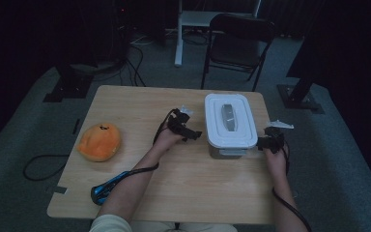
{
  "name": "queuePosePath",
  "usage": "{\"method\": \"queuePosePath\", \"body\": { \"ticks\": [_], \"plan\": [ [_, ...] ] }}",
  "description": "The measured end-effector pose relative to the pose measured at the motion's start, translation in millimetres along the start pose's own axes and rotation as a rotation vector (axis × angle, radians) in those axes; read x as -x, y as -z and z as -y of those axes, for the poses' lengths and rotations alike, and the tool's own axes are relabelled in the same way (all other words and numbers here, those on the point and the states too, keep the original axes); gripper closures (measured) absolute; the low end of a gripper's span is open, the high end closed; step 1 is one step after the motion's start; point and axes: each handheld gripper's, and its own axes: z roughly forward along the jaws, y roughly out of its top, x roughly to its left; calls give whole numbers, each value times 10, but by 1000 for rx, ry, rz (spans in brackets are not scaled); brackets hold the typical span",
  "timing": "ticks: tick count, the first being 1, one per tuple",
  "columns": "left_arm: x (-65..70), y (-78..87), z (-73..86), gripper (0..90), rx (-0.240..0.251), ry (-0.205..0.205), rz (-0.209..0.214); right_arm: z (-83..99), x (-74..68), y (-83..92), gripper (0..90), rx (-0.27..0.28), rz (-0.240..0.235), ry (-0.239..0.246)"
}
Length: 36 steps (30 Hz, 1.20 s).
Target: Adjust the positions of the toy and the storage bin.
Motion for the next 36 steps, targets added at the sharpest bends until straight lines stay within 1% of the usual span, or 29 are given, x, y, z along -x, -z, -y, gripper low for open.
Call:
{"method": "queuePosePath", "body": {
  "ticks": [1, 3, 4, 5, 6, 9, 10, 11, 13, 14, 16, 18, 19, 21, 23, 26, 28, 30, 31, 32, 33, 34, 36],
  "plan": [
    [16, -28, -43, 4, 7, -1, 7, -27, -14, -26, 137, 0, -7, 2],
    [24, -41, -62, 4, 7, 2, 8, -45, -18, -45, 137, 0, -8, 0],
    [52, -77, -93, 5, 1, -7, 8, -49, -18, -53, 137, 1, -11, -1],
    [52, -77, -93, 5, 1, -7, 8, -49, -18, -53, 137, 1, -11, -1],
    [63, -94, -112, 5, -10, -22, -13, -51, -23, -70, 149, -5, -14, 4],
    [49, -93, -113, 5, -6, -8, -6, -48, -24, -76, 161, -4, -25, 1],
    [43, -88, -112, 5, -10, -9, -8, -46, -29, -84, 165, -7, -48, 0],
    [34, -76, -111, 5, -13, -9, -16, -44, -40, -86, 170, -1, -62, 6],
    [21, -55, -102, 5, -11, -11, -23, -44, -60, -96, 181, -6, -95, 9],
    [21, -55, -102, 5, -11, -11, -23, -44, -60, -96, 181, -6, -95, 9],
    [17, -44, -90, 5, -9, -7, -22, -50, -107, -98, 191, -6, -83, 29],
    [15, -25, -79, 5, -16, -15, -25, -54, -124, -96, 200, -8, -84, 31],
    [19, -2, -71, 5, -21, -23, -31, -60, -151, -94, 205, -6, -81, 46],
    [25, 22, -58, 5, -25, -29, -37, -64, -173, -93, 209, -4, -84, 54],
    [24, 52, -35, 5, -27, -31, -39, -66, -194, -96, 213, -6, -91, 52],
    [9, 105, 13, 5, -29, -28, -40, -56, -245, -102, 218, 1, -106, 47],
    [3, 125, 31, 5, -30, -24, -40, -55, -291, -105, 220, 3, -111, 55],
    [-28, 190, 87, 5, -31, -20, -45, -59, -348, -104, 220, -1, -116, 62],
    [-28, 190, 87, 5, -31, -20, -45, -59, -379, -101, 221, 1, -118, 68],
    [-42, 213, 105, 5, -33, -17, -47, -59, -379, -101, 221, 1, -118, 68],
    [-57, 233, 123, 5, -33, -14, -50, -56, -442, -96, 222, -1, -124, 71],
    [-62, 248, 137, 5, -30, -11, -54, -56, -442, -96, 222, -1, -124, 71],
    [-86, 298, 170, 5, -35, -15, -66, -48, -501, -92, 223, 5, -129, 82]
  ]
}}
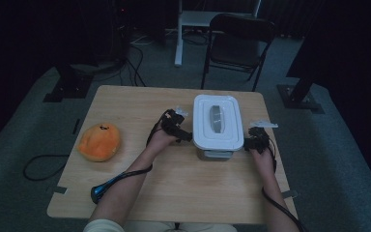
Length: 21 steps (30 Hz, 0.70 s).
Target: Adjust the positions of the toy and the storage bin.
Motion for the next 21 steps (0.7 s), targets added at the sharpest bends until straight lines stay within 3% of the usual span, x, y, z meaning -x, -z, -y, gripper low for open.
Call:
{"method": "queuePosePath", "body": {
  "ticks": [14, 21],
  "plan": [
    [-170, 242, 251, 5, 2, 42, -33, 23, -360, -22, 224, -2, -84, 34],
    [-113, 286, 317, 5, 5, 35, -28, 30, -383, -5, 224, 4, -87, 40]
  ]
}}
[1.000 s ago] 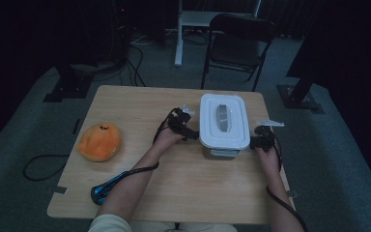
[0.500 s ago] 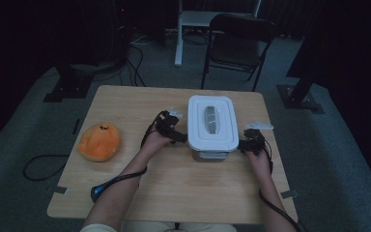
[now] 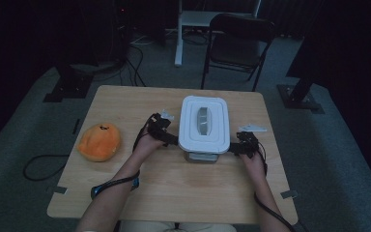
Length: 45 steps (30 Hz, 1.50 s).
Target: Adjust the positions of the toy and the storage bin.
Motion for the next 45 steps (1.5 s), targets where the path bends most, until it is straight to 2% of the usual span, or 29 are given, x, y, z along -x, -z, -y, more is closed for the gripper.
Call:
{"method": "queuePosePath", "body": {
  "ticks": [6, 9, 12, 14, 18, 23, 30, 35, 40, 43, 45],
  "plan": [
    [21, 0, 39, 5, -1, -4, 16, 22, 29, 3, 217, 1, -19, -25],
    [40, -12, 39, 5, -3, -10, 35, 27, 45, 4, 214, 0, -11, -29],
    [46, -18, 34, 5, -5, -13, 35, 31, 65, 3, 207, 0, -8, -33],
    [25, -25, 34, 4, 4, -4, 35, 32, 85, -18, 181, -10, -4, -29],
    [-87, -56, 11, 5, -8, 18, 22, 20, 125, -90, 178, -39, 14, -17],
    [-153, -88, -34, 5, -5, 22, 18, -10, 216, -152, 177, -47, 20, -39],
    [-245, -158, -174, 5, 12, 20, -5, -169, 381, -223, 182, -24, 39, -83],
    [-280, -190, -222, 5, 10, 28, 2, -259, 395, -266, 182, -12, 33, -96],
    [-257, -218, -272, 5, -5, 9, 2, -355, 341, -317, 193, -19, 7, -71],
    [-252, -214, -272, 5, -10, 12, 6, -368, 310, -318, 211, -18, 24, -63],
    [-235, -202, -279, 5, -15, -1, -2, -360, 301, -315, 226, -13, 23, -67]
  ]
}}
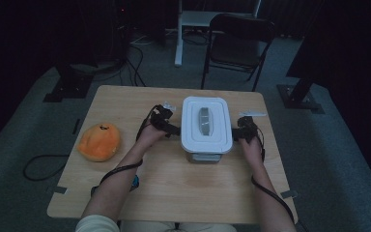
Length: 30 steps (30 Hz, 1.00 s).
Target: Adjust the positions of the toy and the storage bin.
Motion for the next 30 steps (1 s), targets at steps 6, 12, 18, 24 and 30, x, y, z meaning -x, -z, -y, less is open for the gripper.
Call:
{"method": "queuePosePath", "body": {
  "ticks": [6, 12, 18, 24, 30],
  "plan": [
    [76, 46, 24, 12, 2, -21, -24, 15, -51, 52, 241, -4, -8, 24],
    [106, 88, 70, 12, 0, -24, -23, 52, -82, 93, 245, -13, -41, 18],
    [203, 184, 161, 12, -9, -50, -18, 127, -175, 199, 247, -17, -42, 37],
    [262, 219, 204, 11, -6, -55, -16, 197, -222, 299, 247, -9, -42, 47],
    [399, 307, 312, 12, -6, -74, -3, 312, -293, 431, 256, -2, -50, 48]
  ]
}}
